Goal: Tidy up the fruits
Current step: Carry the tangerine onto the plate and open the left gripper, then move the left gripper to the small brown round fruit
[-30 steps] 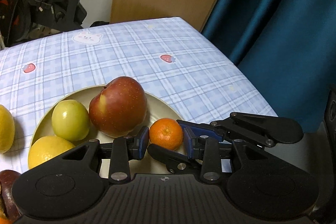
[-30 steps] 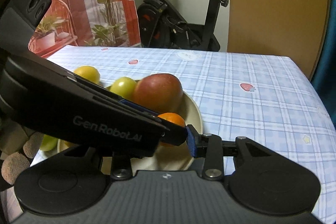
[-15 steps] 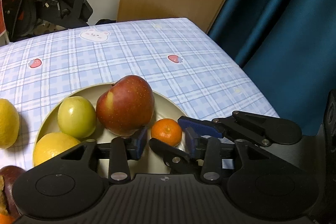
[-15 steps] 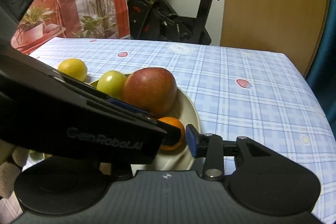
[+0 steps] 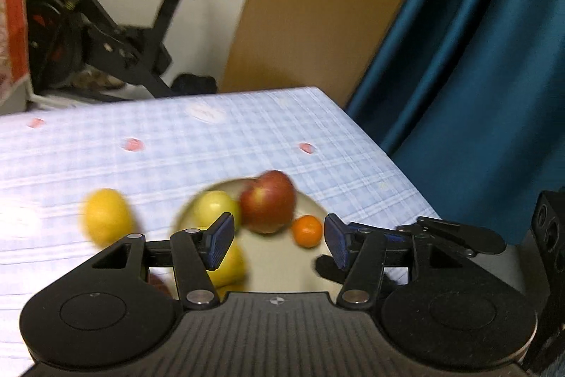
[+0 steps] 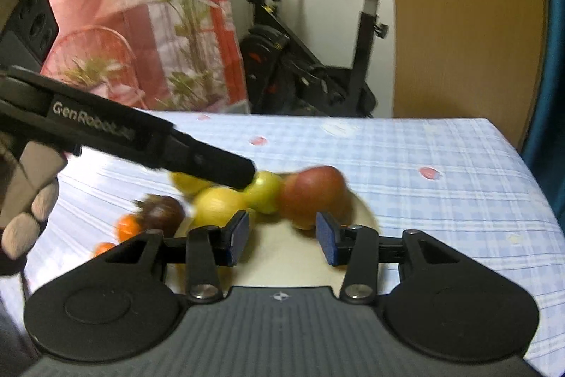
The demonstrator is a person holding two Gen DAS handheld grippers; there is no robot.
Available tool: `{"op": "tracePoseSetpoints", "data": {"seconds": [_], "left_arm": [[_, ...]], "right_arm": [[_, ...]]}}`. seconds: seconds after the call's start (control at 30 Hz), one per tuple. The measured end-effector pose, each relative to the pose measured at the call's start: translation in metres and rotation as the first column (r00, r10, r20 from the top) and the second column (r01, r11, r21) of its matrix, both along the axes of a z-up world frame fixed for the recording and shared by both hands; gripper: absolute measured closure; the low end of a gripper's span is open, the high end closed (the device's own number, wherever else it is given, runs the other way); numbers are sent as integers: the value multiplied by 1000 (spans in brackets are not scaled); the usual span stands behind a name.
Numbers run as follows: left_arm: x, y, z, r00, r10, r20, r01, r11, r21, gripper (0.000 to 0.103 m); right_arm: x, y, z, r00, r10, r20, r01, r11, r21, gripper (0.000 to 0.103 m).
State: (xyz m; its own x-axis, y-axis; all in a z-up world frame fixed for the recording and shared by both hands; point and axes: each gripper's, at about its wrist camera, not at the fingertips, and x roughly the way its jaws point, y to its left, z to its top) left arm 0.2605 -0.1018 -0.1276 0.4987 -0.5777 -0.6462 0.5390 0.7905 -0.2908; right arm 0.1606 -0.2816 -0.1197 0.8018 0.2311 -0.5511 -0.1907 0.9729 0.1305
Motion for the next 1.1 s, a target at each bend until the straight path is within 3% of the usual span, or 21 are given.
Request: {"op": "tracePoseSetpoints", "data": {"seconds": [0.2,0.33,0.43,0.67,1.1], "left_arm": [[-28,64,-3,996,93,-15,-92,995,43,45],[-45,92,-17,990,134,-50,-132,990,48,45],[-54,102,-25,987,155,-28,-154,987,51,45],[-71,107,-45,986,158,-51,-156,987,32,46],[-86,103,-93,973,99,-208,-108,994,-31,47]], "right_arm": [[-11,37,5,997,67,23,-67,998,6,58],[-14,59,-6,990,139,-32,-138,990,27,58],[-19,78,-17,981,183,-66,-183,983,5,58],[-34,99,-37,962,239,-132,-244,970,-23,58],[-43,124,-68,912,338,-234,-349,937,-9,58]]}}
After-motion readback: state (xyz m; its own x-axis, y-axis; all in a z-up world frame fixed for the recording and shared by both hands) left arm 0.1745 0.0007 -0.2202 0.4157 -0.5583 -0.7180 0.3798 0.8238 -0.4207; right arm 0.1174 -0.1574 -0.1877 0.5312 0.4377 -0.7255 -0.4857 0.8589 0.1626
